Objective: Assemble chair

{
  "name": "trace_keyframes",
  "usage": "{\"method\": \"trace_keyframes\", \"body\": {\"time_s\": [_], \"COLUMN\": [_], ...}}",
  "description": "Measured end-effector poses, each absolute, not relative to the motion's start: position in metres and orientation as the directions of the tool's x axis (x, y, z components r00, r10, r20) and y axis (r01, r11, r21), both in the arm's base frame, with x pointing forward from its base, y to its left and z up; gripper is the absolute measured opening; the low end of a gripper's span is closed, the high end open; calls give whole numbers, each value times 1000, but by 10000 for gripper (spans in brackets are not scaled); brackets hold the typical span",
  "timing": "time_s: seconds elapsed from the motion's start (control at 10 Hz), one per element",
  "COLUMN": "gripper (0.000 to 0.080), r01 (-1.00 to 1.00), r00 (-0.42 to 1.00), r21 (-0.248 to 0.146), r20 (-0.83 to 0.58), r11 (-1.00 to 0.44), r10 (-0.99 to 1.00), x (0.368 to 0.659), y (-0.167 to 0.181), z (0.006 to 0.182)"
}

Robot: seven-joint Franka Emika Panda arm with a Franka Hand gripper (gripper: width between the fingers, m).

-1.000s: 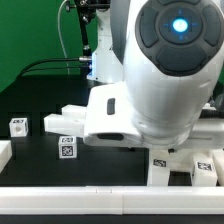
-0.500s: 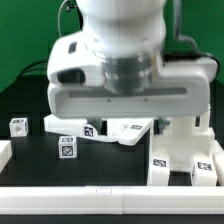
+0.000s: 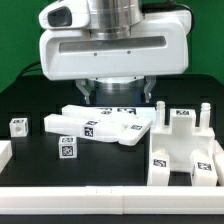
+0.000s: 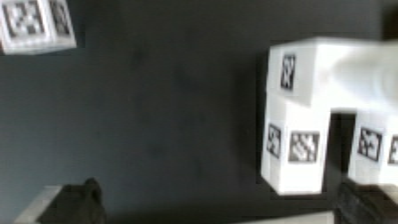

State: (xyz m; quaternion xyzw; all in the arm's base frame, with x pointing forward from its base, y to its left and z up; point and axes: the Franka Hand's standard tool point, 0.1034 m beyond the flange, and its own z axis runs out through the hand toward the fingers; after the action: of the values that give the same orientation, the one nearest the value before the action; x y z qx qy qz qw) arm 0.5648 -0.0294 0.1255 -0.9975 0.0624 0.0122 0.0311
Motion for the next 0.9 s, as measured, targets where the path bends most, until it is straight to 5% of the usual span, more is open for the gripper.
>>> {"method": "trace_keyframes", "body": {"time_s": [0.5,0.9], "gripper": [649,649], "r01": [-152,-565], "r00": [988,824], "r21": [-56,-91], "r20": [30,-10], "r11": [-987,-820], "r10": [-154,-566], "x": [554,514], "y": [-34,-47], "z": [126,106]}}
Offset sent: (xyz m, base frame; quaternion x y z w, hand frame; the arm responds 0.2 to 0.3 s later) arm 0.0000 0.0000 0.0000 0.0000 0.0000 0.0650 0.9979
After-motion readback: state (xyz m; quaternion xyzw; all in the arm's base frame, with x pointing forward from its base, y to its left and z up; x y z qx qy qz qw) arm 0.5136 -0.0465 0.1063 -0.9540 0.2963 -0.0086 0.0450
